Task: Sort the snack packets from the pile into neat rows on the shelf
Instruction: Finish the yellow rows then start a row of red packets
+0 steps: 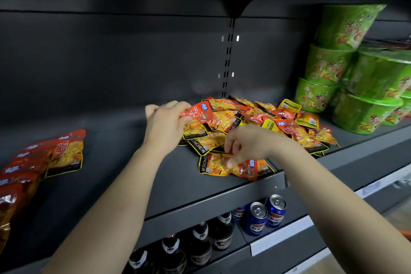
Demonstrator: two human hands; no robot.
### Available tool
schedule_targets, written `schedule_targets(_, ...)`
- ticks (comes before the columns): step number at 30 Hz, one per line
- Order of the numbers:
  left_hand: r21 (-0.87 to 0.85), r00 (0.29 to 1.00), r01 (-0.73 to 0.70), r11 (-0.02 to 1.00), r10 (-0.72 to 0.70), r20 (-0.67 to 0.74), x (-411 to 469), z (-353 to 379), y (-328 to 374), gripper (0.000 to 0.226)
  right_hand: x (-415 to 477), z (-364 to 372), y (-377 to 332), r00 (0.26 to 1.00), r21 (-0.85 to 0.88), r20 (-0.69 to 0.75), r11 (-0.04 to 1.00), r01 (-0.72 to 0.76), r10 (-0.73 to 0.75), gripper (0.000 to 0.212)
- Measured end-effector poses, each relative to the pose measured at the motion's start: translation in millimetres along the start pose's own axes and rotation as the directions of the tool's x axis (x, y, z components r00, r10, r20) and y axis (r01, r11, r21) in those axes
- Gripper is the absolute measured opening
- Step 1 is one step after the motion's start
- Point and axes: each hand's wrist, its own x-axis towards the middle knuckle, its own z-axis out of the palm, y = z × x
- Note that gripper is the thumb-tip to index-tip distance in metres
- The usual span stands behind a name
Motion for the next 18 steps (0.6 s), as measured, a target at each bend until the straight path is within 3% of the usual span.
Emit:
schedule_targets(6,0.017,1.000,0.010,1.000,-0.011,0.020,-2.4,-1.6,0.9,0.017,-8.2,8.8,-8.2,0.998,-0.192,0.040,0.980,-0.043,0.052,0.076)
schedule_targets(9,0.014,1.000,0.023,1.000,-0.024,0.018,-3.7,-5.4,1.7,0.018,-10.0,5.9,-11.0,0.995,-0.220,0.076,0.974,-0.047,0.065,0.082)
schedule_targets(14,0.054,1.000,0.012,0.998,-0.012,-0.003,2.2,-13.1,-0.3,0.017,-14.3,-1.9,-10.7,0.993,-0.063,0.120,0.998,0.019,-0.011,0.076)
schedule_targets(18,0.146,1.000,-0.022,0.989,0.020,0.013,9.1,-23.3,-1.6,0.019,-4.8,-8.3,-6.9,0.995,0.145,-0.041,0.985,0.094,-0.088,0.047)
